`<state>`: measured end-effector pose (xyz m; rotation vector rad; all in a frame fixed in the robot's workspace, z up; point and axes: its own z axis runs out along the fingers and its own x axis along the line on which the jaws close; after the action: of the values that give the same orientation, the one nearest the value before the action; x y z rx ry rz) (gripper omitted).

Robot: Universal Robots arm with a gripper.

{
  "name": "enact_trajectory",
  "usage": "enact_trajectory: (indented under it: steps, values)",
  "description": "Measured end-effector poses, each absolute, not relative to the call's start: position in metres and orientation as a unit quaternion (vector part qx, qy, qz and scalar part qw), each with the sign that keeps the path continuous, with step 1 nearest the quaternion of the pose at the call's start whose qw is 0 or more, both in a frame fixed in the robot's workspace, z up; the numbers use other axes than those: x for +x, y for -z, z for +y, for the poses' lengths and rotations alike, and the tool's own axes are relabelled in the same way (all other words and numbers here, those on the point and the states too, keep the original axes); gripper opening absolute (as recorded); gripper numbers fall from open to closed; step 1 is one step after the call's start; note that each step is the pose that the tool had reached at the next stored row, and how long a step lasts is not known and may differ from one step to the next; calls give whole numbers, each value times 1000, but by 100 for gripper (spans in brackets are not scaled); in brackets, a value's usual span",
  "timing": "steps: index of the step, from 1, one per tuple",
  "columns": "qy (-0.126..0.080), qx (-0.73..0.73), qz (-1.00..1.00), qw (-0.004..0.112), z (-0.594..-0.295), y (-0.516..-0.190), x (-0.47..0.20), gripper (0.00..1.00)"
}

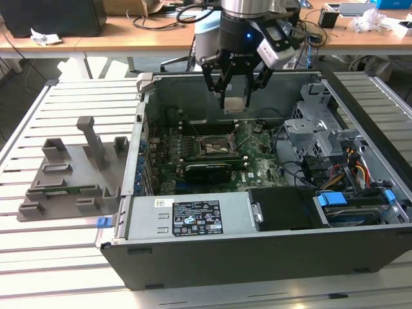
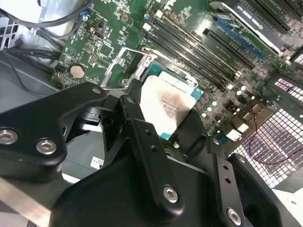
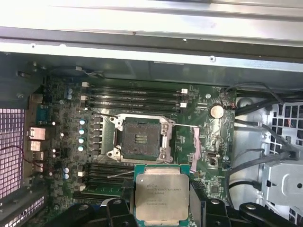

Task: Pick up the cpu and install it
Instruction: 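Pick up the cpu and move it towards the insertion slot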

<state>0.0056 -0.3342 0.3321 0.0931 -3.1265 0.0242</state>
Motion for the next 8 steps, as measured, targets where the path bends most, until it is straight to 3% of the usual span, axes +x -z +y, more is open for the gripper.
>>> enact_trajectory:
  steps: [8]
  values:
    - [-8,30,-1000,7,-332,-318,4,55]
